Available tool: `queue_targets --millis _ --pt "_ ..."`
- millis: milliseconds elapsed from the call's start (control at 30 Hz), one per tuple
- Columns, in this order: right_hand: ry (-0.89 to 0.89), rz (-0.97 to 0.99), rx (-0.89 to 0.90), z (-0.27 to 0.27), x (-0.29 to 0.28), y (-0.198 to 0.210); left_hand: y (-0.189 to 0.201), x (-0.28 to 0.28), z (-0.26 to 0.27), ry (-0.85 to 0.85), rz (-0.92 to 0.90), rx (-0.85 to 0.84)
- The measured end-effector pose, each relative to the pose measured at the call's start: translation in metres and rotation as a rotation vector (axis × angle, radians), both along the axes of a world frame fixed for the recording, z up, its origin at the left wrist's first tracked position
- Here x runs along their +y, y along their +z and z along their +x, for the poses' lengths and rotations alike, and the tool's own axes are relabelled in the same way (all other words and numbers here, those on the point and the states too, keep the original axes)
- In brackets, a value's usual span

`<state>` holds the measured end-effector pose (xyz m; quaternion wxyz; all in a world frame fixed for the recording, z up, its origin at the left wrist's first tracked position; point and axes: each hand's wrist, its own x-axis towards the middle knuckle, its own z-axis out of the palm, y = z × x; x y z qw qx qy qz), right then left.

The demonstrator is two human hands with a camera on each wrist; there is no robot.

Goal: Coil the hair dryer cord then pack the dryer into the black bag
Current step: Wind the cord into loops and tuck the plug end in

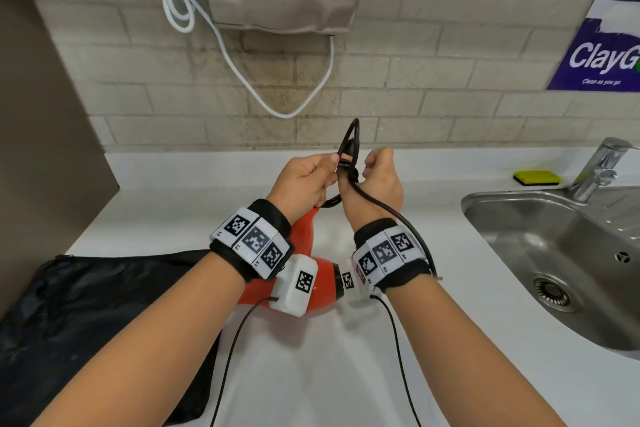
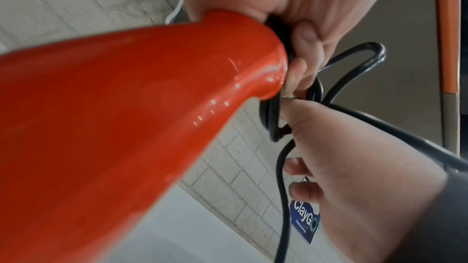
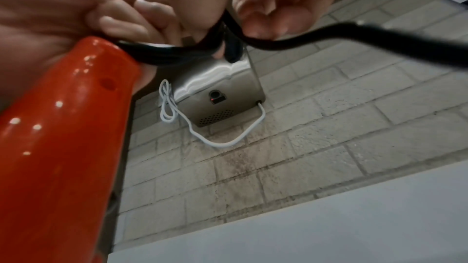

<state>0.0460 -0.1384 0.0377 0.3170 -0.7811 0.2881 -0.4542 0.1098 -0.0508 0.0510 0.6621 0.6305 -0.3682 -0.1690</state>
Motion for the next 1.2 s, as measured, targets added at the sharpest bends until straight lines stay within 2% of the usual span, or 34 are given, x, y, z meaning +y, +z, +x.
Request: queue_targets --millis 67,133,267,400,500,633,700,867,967,1033,1133,1167,1200 --pt "0.024 -0.165 -0.023 0.0 0.0 -0.002 0.001 0.001 0.0 0.002 -0.017 0.01" --pt "0.135 -0.265 -0.032 0.006 -0.004 -0.008 0.002 0.003 0.002 -0.001 -0.026 0.005" --pt "0.466 -0.052 -0.177 0.015 -0.008 -0.016 0.001 0.004 0.004 0.013 -0.002 0.006" --pt "0.58 0.073 -0.177 0.012 -0.003 -0.012 0.001 0.006 0.006 0.008 -0.004 -0.009" --pt "0.592 0.112 0.026 0.005 -0.006 -0.015 0.001 0.009 0.009 0.009 -0.028 -0.001" --pt "0.595 -0.173 0.483 -0.007 -0.02 -0.034 0.0 0.013 0.014 0.033 -0.052 0.026" --pt "0.565 -0.209 0.605 -0.007 -0.025 -0.039 0.0 0.013 0.015 0.035 -0.044 0.029" --pt "0.298 -0.201 0.722 -0.014 -0.027 -0.025 0.0 0.008 0.013 0.057 -0.044 0.024" --pt "0.244 -0.05 0.78 -0.006 -0.033 -0.031 0.0 0.007 0.009 0.049 -0.031 0.002" --pt "0.24 -0.013 0.74 -0.004 -0.032 -0.034 0.001 0.007 0.008 0.036 -0.003 -0.026" --pt "0.229 -0.101 0.667 0.0 -0.025 -0.028 0.002 0.007 0.009 0.023 0.034 -0.079" --pt "0.258 -0.065 0.619 0.003 -0.022 -0.025 0.002 0.007 0.009 0.022 0.042 -0.082" --pt "0.327 0.076 0.533 0.005 -0.017 -0.02 0.003 0.006 0.008 0.022 0.046 -0.078"
